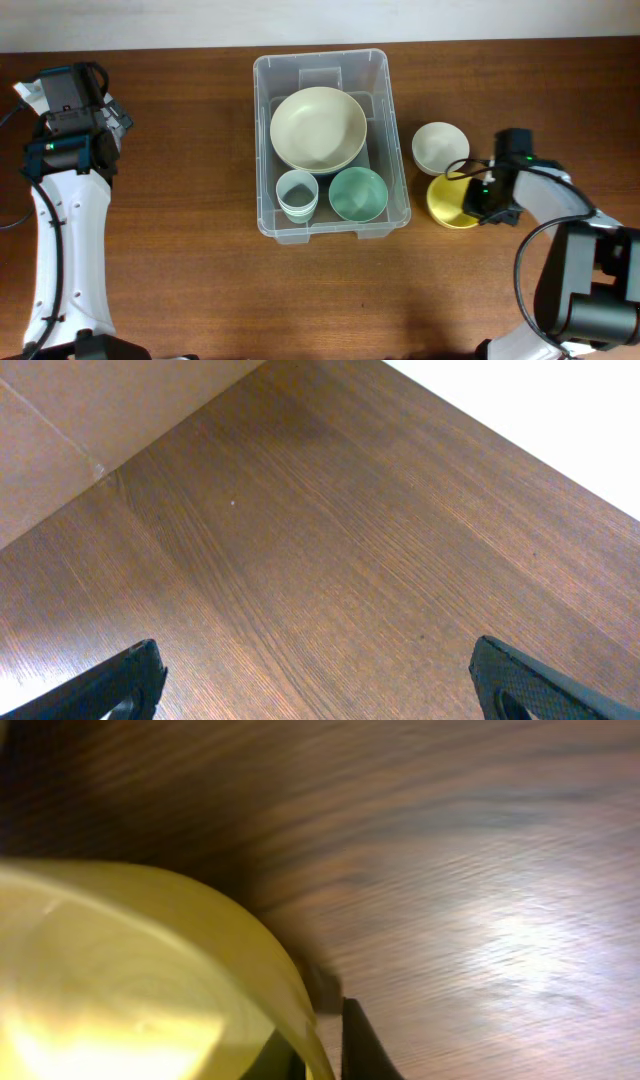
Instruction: Pack container
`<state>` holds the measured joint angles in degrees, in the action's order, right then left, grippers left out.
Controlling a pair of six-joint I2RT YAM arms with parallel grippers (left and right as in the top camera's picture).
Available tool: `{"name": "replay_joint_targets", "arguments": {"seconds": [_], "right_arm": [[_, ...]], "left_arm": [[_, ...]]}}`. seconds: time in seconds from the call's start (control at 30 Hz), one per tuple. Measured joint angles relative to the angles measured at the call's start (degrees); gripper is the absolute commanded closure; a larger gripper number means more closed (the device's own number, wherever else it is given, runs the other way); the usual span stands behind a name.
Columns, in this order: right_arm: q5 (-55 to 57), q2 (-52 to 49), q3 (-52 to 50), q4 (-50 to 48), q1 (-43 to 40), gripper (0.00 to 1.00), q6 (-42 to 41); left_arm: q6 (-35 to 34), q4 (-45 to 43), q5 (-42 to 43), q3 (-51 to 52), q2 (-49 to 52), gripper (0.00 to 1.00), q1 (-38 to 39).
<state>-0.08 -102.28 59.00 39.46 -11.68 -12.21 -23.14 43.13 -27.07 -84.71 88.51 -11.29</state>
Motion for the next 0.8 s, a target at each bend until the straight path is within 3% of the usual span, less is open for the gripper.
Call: {"name": "replay_joint_targets", "arguments": {"seconds": [0.4, 0.8], "right_arm": [[-4.9, 0.1, 0.0, -0.6, -12.5, 0.96, 0.0], [-11.2, 3.7, 0.0, -2.2, -14.4, 0.96, 2.3]], "left_arm": [[0.0, 0.0, 0.0, 0.0, 0.0, 0.01, 0.0], [0.0, 0.0, 0.0, 0.0, 0.0, 0.01, 0.0]]}}
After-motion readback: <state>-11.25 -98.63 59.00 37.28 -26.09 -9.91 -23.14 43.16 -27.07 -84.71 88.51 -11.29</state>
